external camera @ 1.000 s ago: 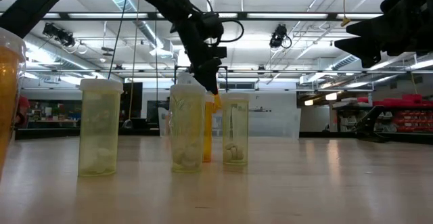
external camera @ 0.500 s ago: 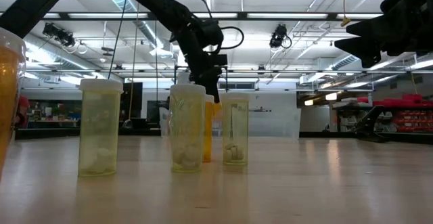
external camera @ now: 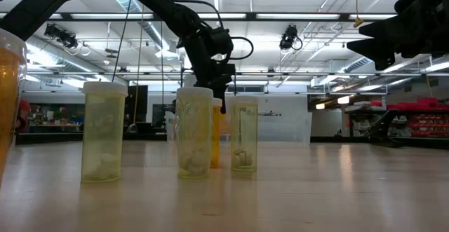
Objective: Pick and place medicine bottles into bin by pill shape (circle, oval)
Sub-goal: Put the large orange pill bottle into the left transparent bin
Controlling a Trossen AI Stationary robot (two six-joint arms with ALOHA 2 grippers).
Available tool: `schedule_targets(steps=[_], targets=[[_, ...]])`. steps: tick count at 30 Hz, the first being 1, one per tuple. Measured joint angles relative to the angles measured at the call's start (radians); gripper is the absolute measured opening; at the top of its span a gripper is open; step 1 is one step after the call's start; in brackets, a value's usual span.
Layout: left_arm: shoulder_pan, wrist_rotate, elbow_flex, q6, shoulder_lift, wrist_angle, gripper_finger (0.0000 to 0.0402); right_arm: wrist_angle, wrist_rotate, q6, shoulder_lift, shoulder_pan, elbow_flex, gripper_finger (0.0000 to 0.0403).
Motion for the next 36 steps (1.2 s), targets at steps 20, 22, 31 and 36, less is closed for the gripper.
schedule_targets(steps=[20, 22, 31, 36], targets=[[0.016, -0.005, 0.0, -0.044, 0.0, -0.001, 0.0217, 0.0, 0.0, 0.0, 0.0, 0.0, 0.0, 0.0255], [0.016, -0.004, 0.0, -0.044, 0.0, 0.0, 0.0218, 0.0, 0.0, 0.0, 0.0, 0.0, 0.0, 0.0255], [0.021, -0.005, 0.0, -0.045, 0.0, 0.0, 0.0215, 0.0, 0.0, 0.0, 0.0, 0.0, 0.0, 0.0255], [0.021, -0.005, 0.0, -0.065, 0.0, 0.0, 0.0217, 0.0, 0.0, 0.0, 0.0, 0.0, 0.0, 0.0255]])
